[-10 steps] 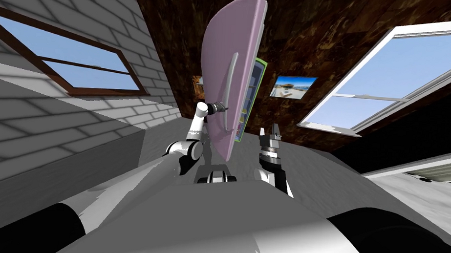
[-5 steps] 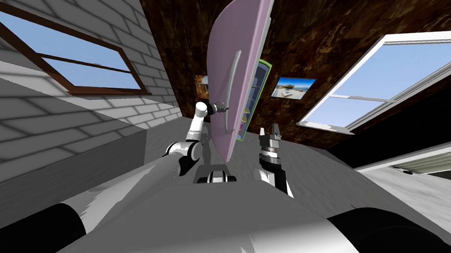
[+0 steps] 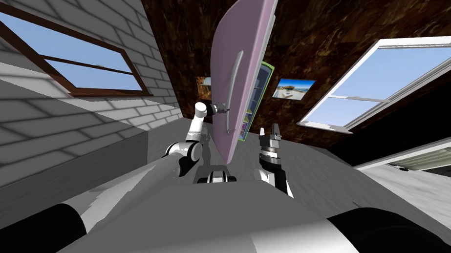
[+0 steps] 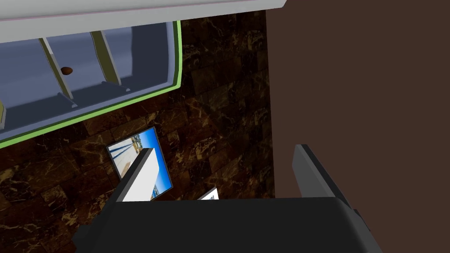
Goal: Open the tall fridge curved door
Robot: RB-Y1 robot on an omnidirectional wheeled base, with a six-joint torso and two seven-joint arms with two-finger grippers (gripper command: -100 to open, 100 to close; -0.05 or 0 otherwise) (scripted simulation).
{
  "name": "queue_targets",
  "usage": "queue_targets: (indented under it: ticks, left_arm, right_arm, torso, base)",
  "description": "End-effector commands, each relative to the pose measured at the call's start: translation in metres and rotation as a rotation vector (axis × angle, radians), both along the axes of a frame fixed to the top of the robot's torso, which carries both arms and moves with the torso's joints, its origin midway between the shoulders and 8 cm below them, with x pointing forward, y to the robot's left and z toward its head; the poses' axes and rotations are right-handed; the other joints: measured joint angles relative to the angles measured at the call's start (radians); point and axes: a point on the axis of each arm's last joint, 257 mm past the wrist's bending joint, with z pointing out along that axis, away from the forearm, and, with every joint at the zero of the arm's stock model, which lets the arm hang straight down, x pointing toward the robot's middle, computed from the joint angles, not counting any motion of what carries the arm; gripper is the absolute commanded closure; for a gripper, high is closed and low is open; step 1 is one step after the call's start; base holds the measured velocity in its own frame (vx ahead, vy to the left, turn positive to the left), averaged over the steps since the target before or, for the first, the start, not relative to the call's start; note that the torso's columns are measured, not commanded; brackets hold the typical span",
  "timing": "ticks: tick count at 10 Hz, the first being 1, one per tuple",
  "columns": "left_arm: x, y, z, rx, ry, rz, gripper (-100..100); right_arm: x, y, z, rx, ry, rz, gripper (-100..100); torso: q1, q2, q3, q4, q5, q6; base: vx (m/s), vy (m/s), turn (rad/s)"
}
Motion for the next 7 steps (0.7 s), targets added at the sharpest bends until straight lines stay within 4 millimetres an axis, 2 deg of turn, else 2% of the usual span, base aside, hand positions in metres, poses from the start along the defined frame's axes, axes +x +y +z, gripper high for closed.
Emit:
queue_targets:
  ticks: [1,4,6,7]
  left_arm:
    - [-0.015,-0.004,0.007,-0.014,-0.008,-0.061,100]
    - [-0.022,-0.007,0.008,-0.016,-0.009,-0.094,100]
    - [-0.039,-0.012,0.011,-0.021,-0.014,-0.160,100]
    - [-0.039,-0.012,0.011,-0.021,-0.014,-0.160,100]
  right_arm:
    - [0.000,0.000,0.000,0.000,0.000,0.000,0]
    - [0.000,0.000,0.000,0.000,0.000,0.000,0]
    - [0.000,0.000,0.000,0.000,0.000,0.000,0]
    - [0.000,0.000,0.000,0.000,0.000,0.000,0]
  torso:
    - [0.002,-0.001,-0.001,0.000,0.000,0.000]
    - [0.000,-0.003,-0.002,0.000,0.000,0.000]
    - [-0.002,-0.003,-0.002,0.000,0.000,0.000]
    - [-0.001,-0.001,-0.001,0.001,0.000,0.001]
  base:
    - [0.028,0.310,-0.042]
    - [0.040,0.263,-0.021]
    - [0.025,0.262,-0.032]
    - [0.049,0.230,-0.022]
